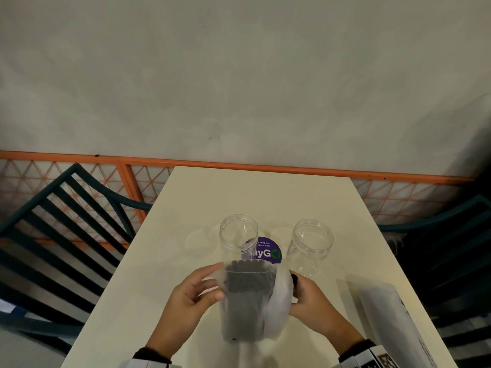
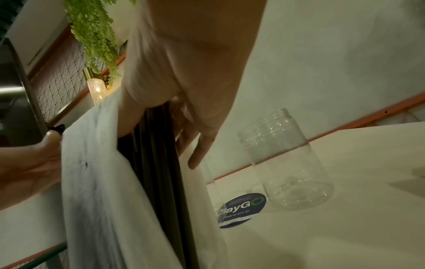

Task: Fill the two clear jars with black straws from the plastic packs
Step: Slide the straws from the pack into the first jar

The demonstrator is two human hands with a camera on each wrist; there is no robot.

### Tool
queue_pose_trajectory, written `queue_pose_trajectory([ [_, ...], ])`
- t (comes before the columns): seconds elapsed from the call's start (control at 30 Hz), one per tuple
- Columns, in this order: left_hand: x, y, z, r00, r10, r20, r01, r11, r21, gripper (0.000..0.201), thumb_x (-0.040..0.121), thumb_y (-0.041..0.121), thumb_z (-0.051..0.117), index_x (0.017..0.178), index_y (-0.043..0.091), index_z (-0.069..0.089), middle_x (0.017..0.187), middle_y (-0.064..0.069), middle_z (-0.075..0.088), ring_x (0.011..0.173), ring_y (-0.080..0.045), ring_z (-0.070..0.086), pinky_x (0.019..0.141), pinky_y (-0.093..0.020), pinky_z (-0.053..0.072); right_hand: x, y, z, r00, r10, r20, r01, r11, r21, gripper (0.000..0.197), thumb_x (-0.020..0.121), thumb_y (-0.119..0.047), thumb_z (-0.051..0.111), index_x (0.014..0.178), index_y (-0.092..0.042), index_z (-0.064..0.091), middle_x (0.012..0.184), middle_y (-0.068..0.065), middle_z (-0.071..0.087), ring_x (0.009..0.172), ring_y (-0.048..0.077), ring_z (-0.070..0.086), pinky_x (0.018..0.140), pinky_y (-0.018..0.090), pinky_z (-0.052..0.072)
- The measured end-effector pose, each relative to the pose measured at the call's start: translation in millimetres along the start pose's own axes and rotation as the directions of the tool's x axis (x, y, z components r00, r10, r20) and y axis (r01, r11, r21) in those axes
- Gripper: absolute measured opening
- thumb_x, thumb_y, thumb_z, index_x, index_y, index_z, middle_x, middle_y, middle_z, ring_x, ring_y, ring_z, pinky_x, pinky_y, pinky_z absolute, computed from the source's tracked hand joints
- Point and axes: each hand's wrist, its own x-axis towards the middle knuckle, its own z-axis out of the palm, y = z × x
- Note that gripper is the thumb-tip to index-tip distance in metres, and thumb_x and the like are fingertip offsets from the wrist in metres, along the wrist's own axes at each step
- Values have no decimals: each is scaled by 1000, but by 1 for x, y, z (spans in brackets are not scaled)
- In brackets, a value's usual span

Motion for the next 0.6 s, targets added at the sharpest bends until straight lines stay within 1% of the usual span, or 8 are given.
queue_pose_trajectory([
  [0.07, 1, 1, 1, 997, 34, -75, -33, 999, 17, 32, 71, -13, 66, 83, 15, 75, 93, -6, 74, 83, -19, 68, 73, -18, 54, 1, 2, 3, 1000, -23, -3, 23, 1000, 17, 48, 63, -32, 72, 109, -22, 64, 104, 1, 72, 97, 13, 67, 85, 21, 52],
  [0.13, 5, -1, 2, 986, 25, -162, -16, 998, 60, 19, 69, -6, 71, 65, 13, 74, 76, -11, 73, 71, -19, 64, 69, -23, 54, 2, 3, 6, 999, -35, -9, 36, 999, 38, 44, 63, -28, 74, 106, -22, 66, 100, 1, 73, 95, 14, 67, 83, 22, 53],
  [0.2, 6, -3, 1, 987, 8, -158, 6, 996, 89, 11, 70, 7, 75, 62, 13, 70, 69, -15, 69, 65, -18, 58, 68, -27, 50, 2, 3, 8, 999, -37, -23, 39, 996, 83, 43, 61, -24, 75, 103, -25, 65, 97, -4, 73, 93, 11, 67, 79, 19, 53],
  [0.3, 5, -6, 4, 996, 19, -89, -8, 992, 124, 13, 70, 30, 67, 66, 18, 62, 63, -4, 61, 63, -10, 52, 65, -21, 45, 1, 6, 9, 998, -48, -52, 54, 989, 139, 37, 59, -22, 71, 95, -15, 66, 86, -8, 73, 82, 4, 66, 72, 16, 50],
  [0.4, 4, -9, 9, 999, 14, -47, -7, 991, 135, 7, 78, 25, 55, 74, 19, 56, 68, 1, 62, 65, -7, 55, 71, -22, 44, 0, 8, 11, 995, -47, -87, 61, 984, 169, 38, 59, -25, 71, 95, -16, 63, 87, -11, 71, 82, 3, 65, 70, 18, 51],
  [0.47, 3, -9, 10, 1000, -15, -7, 15, 998, 57, 3, 86, 16, 55, 90, 16, 55, 74, -1, 62, 71, -8, 58, 78, -29, 45, -1, 9, 10, 994, -38, -105, 58, 979, 194, 37, 60, -29, 71, 94, -20, 59, 84, -17, 68, 79, 0, 62, 66, 16, 50],
  [0.53, 1, -7, 8, 997, -40, 69, 41, 999, -9, 30, 87, 6, 56, 111, 24, 54, 86, -1, 60, 78, -8, 61, 80, -23, 49, -2, 7, 8, 996, -40, -81, 56, 978, 202, 38, 65, -20, 73, 99, -18, 57, 86, -16, 66, 82, 0, 61, 66, 14, 49],
  [0.6, 1, -4, 4, 991, -52, 126, 54, 998, -12, 44, 80, 5, 66, 116, 28, 58, 94, -3, 64, 86, -10, 64, 79, -17, 50, -3, 4, 6, 999, -46, -29, 51, 976, 210, 47, 70, -3, 73, 112, -14, 54, 97, -13, 67, 93, 4, 62, 74, 15, 50],
])
